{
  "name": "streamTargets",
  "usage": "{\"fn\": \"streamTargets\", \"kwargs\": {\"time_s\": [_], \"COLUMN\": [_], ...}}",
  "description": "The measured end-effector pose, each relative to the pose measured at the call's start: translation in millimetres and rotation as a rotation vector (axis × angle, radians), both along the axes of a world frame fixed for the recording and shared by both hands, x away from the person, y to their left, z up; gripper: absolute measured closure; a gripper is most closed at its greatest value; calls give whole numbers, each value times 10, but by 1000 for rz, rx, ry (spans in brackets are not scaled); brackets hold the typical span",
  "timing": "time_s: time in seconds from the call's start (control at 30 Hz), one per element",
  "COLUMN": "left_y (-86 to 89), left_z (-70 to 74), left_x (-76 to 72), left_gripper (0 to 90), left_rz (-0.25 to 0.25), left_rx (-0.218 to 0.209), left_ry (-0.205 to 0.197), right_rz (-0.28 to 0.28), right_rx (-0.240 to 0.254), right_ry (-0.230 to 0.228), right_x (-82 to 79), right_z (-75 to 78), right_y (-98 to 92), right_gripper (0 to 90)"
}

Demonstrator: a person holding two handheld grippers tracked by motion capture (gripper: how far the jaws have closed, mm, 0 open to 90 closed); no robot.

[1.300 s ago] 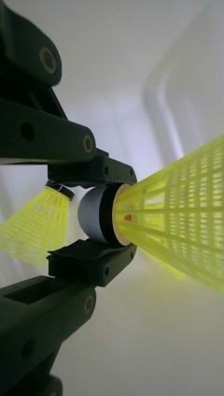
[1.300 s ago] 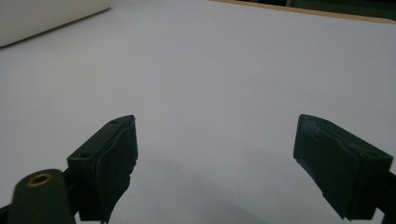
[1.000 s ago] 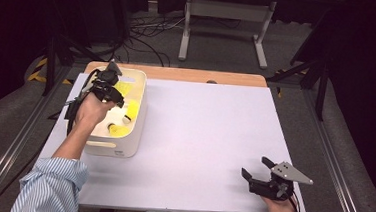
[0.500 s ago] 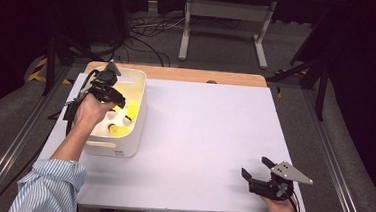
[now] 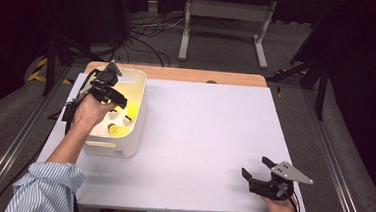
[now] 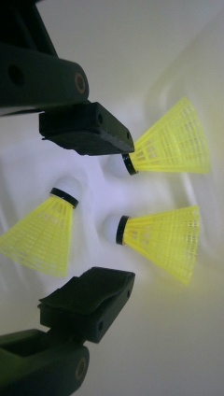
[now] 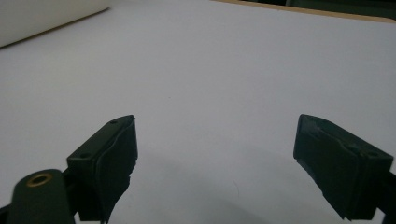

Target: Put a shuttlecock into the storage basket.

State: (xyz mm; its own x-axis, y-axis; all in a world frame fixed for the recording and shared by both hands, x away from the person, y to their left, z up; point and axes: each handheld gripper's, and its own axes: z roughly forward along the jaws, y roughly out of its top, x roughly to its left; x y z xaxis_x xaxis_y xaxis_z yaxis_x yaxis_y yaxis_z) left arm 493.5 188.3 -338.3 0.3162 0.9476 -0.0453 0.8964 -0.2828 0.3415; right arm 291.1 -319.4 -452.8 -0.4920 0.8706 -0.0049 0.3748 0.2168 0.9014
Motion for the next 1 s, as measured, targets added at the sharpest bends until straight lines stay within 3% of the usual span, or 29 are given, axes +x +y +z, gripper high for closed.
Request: {"fn": "streamTargets", "kwargs": {"time_s": [0.77,1.0], "left_y": [89,91], "left_z": [156,247], "left_x": [-187,-263], "left_gripper": [331,351], "left_rz": [-19,-28], "left_rx": [-3,3], "left_ry": [-60,-94], "right_rz": [-2,-3], "right_rx": [1,5], "right_ry": [2,2], "right_x": [-3,-4], "right_z": [3,4], "right_y": [4,4], "right_gripper": [140,140]}}
